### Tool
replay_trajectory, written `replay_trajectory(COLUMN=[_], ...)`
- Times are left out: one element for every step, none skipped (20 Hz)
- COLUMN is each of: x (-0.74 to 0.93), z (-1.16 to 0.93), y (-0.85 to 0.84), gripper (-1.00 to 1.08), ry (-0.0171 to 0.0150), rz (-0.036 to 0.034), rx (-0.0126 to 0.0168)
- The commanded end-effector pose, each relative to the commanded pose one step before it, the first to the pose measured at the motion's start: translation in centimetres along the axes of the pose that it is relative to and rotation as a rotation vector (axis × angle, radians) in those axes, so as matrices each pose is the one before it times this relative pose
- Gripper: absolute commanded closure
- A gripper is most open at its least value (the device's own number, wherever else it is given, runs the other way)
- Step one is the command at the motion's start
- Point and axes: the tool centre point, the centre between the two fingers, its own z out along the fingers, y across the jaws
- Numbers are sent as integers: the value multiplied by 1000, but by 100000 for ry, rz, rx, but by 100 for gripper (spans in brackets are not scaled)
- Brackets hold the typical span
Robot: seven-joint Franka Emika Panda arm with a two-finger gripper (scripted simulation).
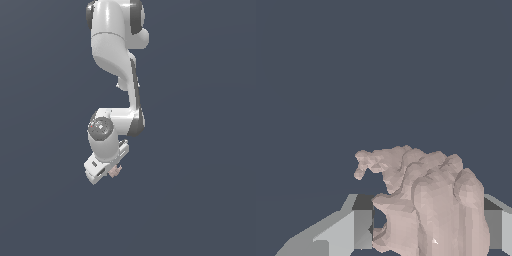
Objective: Pick up the object and move it to a goal position.
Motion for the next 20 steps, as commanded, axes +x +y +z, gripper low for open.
replay_trajectory(x=[6, 0, -2, 1, 3, 5, 7, 10, 12, 14, 17, 19, 22, 24, 27, 30, 33, 37, 40, 44], z=[-11, 0, -2, -4, -13, -22, -31, -41, -50, -60, -70, -80, -90, -101, -112, -124, -136, -149, -163, -177], y=[7, 0, -4, -15, -46, -78, -109, -141, -174, -207, -241, -276, -312, -350, -389, -429, -472, -516, -563, -612], gripper=[108, 108, 108, 108, 108, 108, 108, 108, 108, 108, 108, 108, 108, 108, 108, 108, 108, 108, 108, 108], ry=[11, 0, 0, 0, 0, 0, 0, 0, 0, 0, 0, 0, 0, 0, 0, 0, 0, 0, 0, 0], rz=[-5, 0, 0, 0, 0, 0, 0, 0, 0, 0, 0, 0, 0, 0, 0, 0, 0, 0, 0, 0], rx=[-20, 0, 0, 0, 0, 0, 0, 0, 0, 0, 0, 0, 0, 0, 0, 0, 0, 0, 0, 0])
